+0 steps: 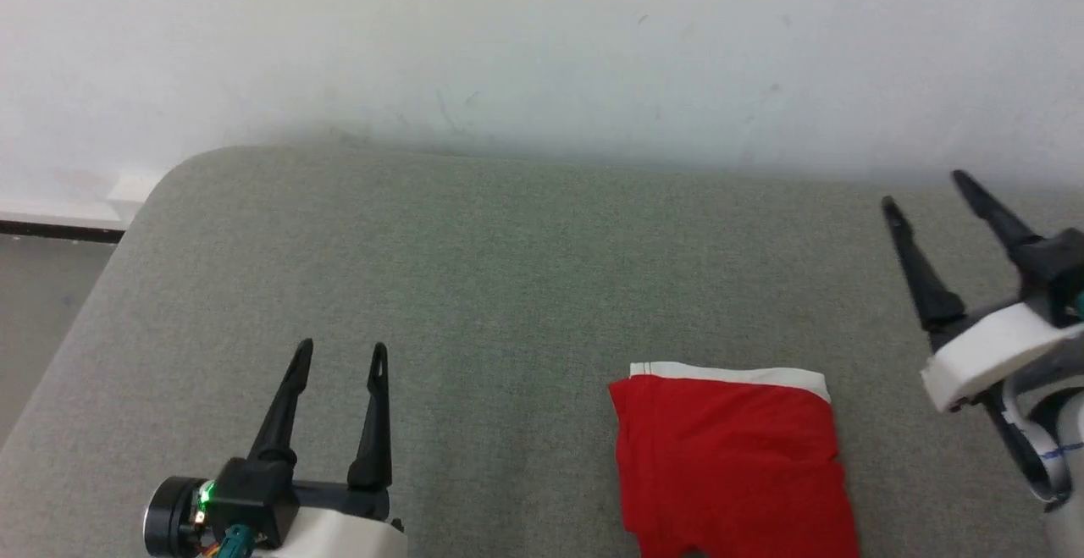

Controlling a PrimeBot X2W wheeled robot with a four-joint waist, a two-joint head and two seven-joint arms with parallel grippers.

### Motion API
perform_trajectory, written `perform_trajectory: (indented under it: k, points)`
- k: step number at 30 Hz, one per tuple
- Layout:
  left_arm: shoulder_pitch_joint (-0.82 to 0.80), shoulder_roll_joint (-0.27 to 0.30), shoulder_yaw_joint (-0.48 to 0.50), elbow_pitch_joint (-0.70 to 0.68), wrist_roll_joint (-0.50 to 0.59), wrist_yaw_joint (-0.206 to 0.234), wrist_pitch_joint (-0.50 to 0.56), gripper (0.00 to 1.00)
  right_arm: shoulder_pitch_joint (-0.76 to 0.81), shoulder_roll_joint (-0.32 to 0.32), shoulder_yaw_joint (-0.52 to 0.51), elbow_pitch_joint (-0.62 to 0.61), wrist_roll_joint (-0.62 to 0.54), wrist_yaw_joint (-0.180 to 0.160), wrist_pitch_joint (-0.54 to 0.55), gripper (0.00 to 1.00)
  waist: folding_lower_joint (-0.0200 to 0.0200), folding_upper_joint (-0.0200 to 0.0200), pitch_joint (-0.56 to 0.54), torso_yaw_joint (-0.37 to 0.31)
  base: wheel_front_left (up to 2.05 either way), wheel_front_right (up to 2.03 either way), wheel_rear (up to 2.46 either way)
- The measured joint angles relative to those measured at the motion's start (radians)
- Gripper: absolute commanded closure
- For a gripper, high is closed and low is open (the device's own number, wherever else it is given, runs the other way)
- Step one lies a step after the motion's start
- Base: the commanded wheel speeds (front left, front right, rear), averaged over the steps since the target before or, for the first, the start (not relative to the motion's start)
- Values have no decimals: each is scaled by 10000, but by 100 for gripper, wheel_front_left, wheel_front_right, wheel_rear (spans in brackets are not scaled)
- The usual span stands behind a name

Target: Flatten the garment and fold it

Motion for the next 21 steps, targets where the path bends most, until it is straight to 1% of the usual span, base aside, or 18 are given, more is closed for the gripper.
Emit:
perform_trajectory:
  k: [2, 5, 10, 12, 15, 18, 21]
  points:
    - [-1, -27, 27, 0, -27, -33, 0, 0, 236, 102, -740, -21, -121, 0, -466, 0, 0, 0, 26, -137, 0, 0, 0]
    - [-6, -61, 42, -2, -77, -104, 0, 0, 897, 525, -1651, -184, -146, 0, -972, 0, 0, 0, 115, -288, 0, 0, 0]
    - [-70, -125, 35, 19, -100, -244, 0, 0, 2181, 1455, -2545, -836, -219, 0, -1758, 0, 0, 0, 350, -405, 0, 0, 0]
    - [-120, -144, 13, 42, -100, -282, 0, 0, 2675, 1875, -2731, -1195, -374, 0, -2010, 0, 1, 0, 421, -421, 0, 0, 0]
    - [-124, -184, -23, 125, -98, -366, 0, 0, 3333, 2334, -2759, -1549, -533, 0, -2266, 0, 0, 0, 485, -421, 0, 0, 0]
    - [-181, -207, -31, 180, -98, -430, 0, 0, 3780, 2658, -2738, -1693, -623, 0, -2389, 0, 0, 0, 522, -405, 0, 0, 0]
    - [-204, -236, -54, 199, -98, -437, 0, 0, 3953, 2836, -2692, -1716, -629, 0, -2470, 0, 0, 0, 543, -413, 0, 0, 0]
